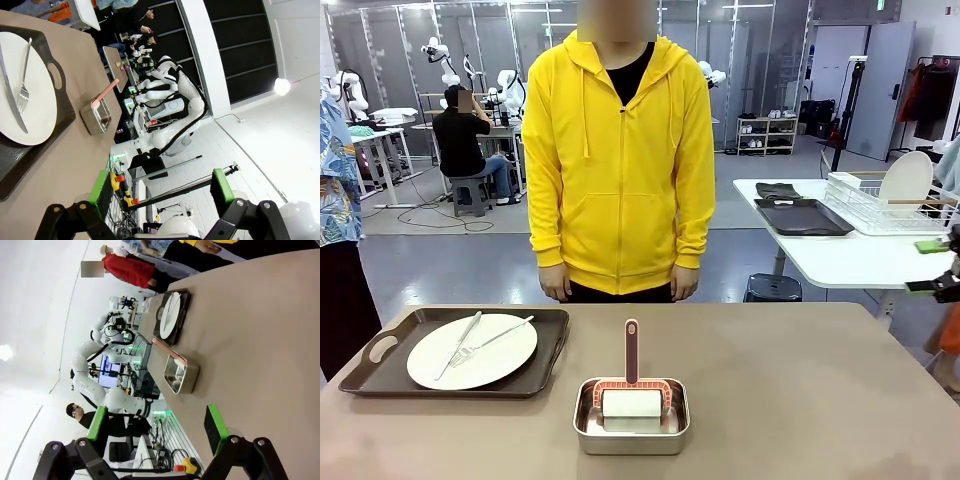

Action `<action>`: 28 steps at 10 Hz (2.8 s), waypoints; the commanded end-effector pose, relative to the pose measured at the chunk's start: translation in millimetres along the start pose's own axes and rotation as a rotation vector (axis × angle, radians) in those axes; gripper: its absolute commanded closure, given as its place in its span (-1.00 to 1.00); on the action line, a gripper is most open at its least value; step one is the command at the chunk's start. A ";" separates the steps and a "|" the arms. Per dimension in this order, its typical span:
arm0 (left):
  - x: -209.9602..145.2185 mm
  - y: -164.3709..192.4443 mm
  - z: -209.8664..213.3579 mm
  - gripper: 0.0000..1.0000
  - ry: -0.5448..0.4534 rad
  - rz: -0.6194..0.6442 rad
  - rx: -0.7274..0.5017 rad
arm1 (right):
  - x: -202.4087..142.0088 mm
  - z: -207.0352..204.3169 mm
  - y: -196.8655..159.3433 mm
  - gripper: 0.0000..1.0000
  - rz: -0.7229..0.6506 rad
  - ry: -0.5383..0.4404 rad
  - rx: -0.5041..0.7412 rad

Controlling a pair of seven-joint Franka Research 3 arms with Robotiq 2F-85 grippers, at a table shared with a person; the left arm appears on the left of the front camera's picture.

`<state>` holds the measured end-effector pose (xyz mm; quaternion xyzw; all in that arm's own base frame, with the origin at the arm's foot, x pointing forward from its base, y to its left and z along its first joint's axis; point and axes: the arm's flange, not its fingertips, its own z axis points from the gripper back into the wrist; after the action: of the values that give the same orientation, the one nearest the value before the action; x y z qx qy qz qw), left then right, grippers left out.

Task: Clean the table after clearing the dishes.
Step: When the right (or left) Handle tray is removed, use the right hand (or left hand) to clean the right (or left) side of the table with the Lint Roller.

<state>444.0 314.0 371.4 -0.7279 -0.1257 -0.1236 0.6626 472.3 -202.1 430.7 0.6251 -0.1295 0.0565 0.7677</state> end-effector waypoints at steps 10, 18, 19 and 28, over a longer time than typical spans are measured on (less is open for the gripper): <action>-3.7 -4.5 -1.4 -1.00 -0.013 -0.017 0.010 | 4.5 52.8 -33.3 -0.91 -0.048 0.047 0.050; -3.7 -4.5 -1.4 -1.00 -0.013 -0.017 0.010 | 4.5 52.8 -33.3 -0.91 -0.048 0.047 0.050; -3.7 -4.5 -1.4 -1.00 -0.013 -0.017 0.010 | 4.5 52.8 -33.3 -0.91 -0.048 0.047 0.050; -3.7 -4.5 -1.4 -1.00 -0.013 -0.017 0.010 | 4.5 52.8 -33.3 -0.91 -0.048 0.047 0.050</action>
<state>443.9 314.1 371.3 -0.7278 -0.1259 -0.1236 0.6627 484.5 -266.6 406.0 0.6474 -0.0969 0.0552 0.7540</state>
